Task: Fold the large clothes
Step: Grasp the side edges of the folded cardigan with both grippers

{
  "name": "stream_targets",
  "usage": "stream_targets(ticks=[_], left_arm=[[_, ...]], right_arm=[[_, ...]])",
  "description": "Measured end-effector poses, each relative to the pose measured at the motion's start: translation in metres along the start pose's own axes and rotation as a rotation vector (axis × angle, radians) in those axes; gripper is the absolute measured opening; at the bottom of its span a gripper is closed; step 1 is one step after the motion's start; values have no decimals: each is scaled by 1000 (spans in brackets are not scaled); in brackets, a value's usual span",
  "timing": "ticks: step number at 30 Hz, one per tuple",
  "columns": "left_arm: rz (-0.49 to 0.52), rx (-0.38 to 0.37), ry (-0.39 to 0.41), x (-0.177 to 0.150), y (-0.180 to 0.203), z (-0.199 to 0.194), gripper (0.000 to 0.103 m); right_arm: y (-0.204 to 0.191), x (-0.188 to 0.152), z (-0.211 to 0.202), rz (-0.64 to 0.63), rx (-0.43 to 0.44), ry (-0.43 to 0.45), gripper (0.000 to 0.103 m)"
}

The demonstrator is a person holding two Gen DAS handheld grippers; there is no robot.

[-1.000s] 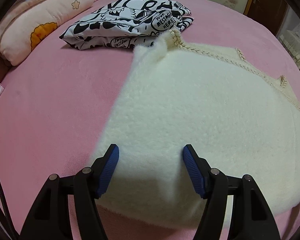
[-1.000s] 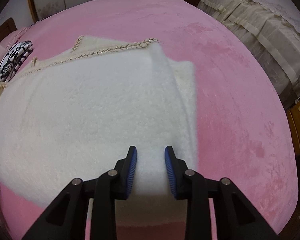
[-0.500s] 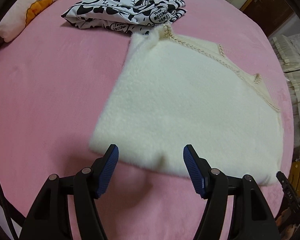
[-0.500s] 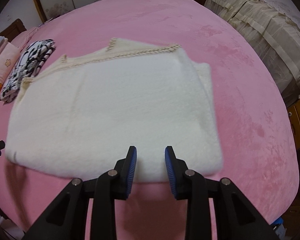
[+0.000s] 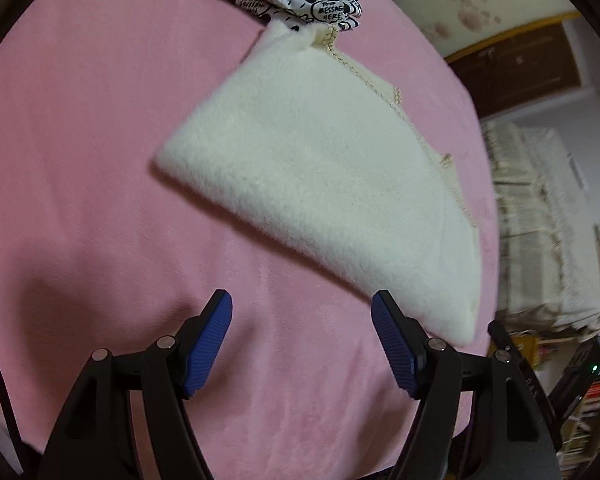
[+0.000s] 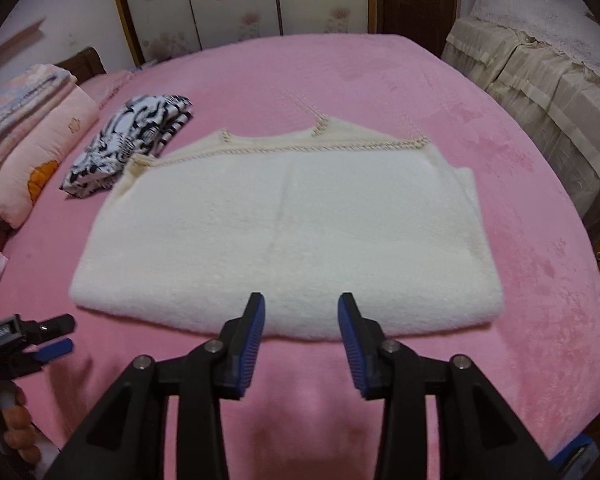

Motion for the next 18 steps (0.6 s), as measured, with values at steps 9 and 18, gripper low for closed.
stream_targets(ticks=[9, 18], left_arm=[[-18, -183, 117, 25, -19, 55, 71], [55, -210, 239, 84, -1, 89, 71]], right_arm=[[-26, -16, 15, 35, 87, 102, 43], [-31, -14, 37, 47, 124, 135, 43]])
Point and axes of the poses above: each gripper's, at about its wrist camera, not at the fingertips, and z roughly the way its jaws point, y to its right, x to its top, the point moved 10 cm from there along z, roughly the way its jaws point, and after that the axes turned 7 degrees about -x, right-handed, at the moved point
